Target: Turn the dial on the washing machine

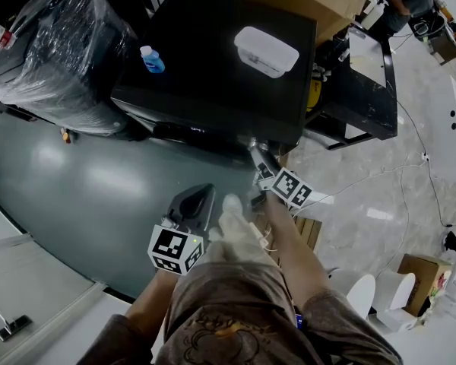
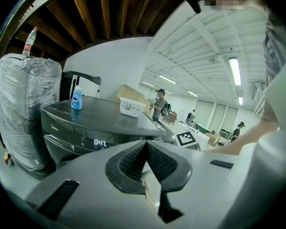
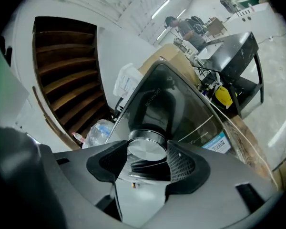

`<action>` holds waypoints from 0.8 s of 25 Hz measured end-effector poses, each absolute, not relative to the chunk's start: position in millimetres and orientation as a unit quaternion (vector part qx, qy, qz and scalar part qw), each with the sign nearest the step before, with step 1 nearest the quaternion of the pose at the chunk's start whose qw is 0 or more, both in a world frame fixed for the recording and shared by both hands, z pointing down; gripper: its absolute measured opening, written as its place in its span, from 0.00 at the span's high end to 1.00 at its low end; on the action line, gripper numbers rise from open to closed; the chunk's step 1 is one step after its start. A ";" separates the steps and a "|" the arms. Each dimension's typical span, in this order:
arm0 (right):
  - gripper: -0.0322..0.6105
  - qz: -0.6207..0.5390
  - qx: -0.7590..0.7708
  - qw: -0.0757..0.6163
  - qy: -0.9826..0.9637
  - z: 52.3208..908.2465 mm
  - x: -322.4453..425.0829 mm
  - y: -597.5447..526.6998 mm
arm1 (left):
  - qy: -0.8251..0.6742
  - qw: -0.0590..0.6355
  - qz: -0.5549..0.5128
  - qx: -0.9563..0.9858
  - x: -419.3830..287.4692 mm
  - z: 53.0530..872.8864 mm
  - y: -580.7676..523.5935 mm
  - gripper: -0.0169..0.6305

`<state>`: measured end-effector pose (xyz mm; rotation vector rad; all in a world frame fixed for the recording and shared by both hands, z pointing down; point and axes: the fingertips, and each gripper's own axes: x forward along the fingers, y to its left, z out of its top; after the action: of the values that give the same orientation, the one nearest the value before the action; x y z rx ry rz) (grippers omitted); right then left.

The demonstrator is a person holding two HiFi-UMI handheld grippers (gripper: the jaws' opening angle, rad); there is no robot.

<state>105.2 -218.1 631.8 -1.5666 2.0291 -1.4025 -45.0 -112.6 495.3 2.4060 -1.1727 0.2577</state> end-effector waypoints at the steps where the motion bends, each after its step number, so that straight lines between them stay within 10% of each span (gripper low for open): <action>1: 0.56 -0.481 -0.529 0.119 0.689 632.2 105.3 -218.2 | -0.425 0.224 0.093 0.872 -44.7 495.5 -112.7 0.97; 20: 0.56 -0.555 -0.463 0.280 0.632 641.3 110.6 -216.1 | -0.421 0.229 0.108 0.871 -44.0 502.7 -110.7 0.97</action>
<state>110.6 -216.1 641.3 -1.2400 1.6937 -1.4889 -44.0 -110.7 502.7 2.3990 -1.1578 0.2963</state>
